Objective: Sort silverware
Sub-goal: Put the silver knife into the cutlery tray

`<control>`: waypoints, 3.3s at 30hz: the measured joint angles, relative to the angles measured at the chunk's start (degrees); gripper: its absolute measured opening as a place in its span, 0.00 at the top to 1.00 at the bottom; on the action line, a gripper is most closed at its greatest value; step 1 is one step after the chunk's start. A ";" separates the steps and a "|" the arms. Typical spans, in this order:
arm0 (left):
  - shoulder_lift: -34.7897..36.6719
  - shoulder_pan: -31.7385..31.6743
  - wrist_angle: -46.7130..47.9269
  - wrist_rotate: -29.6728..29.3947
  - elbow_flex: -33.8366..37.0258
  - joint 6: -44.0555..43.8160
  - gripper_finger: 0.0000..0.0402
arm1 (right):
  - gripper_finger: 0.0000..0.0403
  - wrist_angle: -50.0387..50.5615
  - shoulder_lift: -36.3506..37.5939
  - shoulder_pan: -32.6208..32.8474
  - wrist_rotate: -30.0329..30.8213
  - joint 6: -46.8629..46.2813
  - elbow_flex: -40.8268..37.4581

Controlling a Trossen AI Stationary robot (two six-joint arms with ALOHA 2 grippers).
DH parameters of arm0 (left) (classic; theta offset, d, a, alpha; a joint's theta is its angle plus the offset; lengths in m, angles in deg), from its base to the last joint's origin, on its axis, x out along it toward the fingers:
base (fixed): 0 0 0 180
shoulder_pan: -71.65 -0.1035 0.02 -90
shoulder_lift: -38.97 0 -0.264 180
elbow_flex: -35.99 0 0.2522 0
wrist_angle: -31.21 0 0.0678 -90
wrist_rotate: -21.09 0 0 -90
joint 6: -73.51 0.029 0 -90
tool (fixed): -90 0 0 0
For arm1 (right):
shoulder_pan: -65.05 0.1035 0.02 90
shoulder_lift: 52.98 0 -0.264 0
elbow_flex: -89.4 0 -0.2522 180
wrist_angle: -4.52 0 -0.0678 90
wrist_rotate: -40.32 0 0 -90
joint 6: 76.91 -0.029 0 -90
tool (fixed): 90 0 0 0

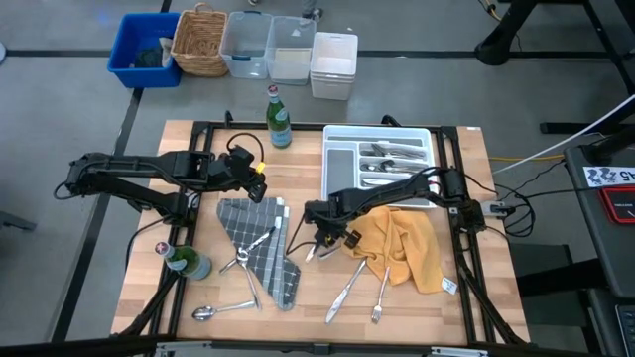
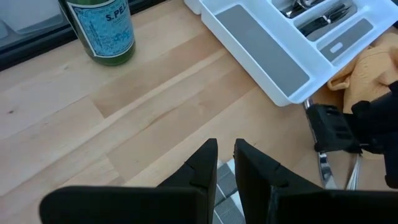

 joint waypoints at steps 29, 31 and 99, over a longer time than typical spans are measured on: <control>0.00 0.00 0.07 -0.01 -0.02 1.70 0.89 | 0.89 2.50 -0.29 0.18 -1.91 -10.80 5.42; 0.00 0.00 0.12 -0.02 -0.02 1.70 0.89 | 0.89 2.62 -0.25 0.18 -1.91 -11.15 6.18; -0.02 0.00 0.20 -0.02 -0.04 2.60 0.89 | 0.69 -0.75 -3.36 0.07 -3.54 -22.74 4.12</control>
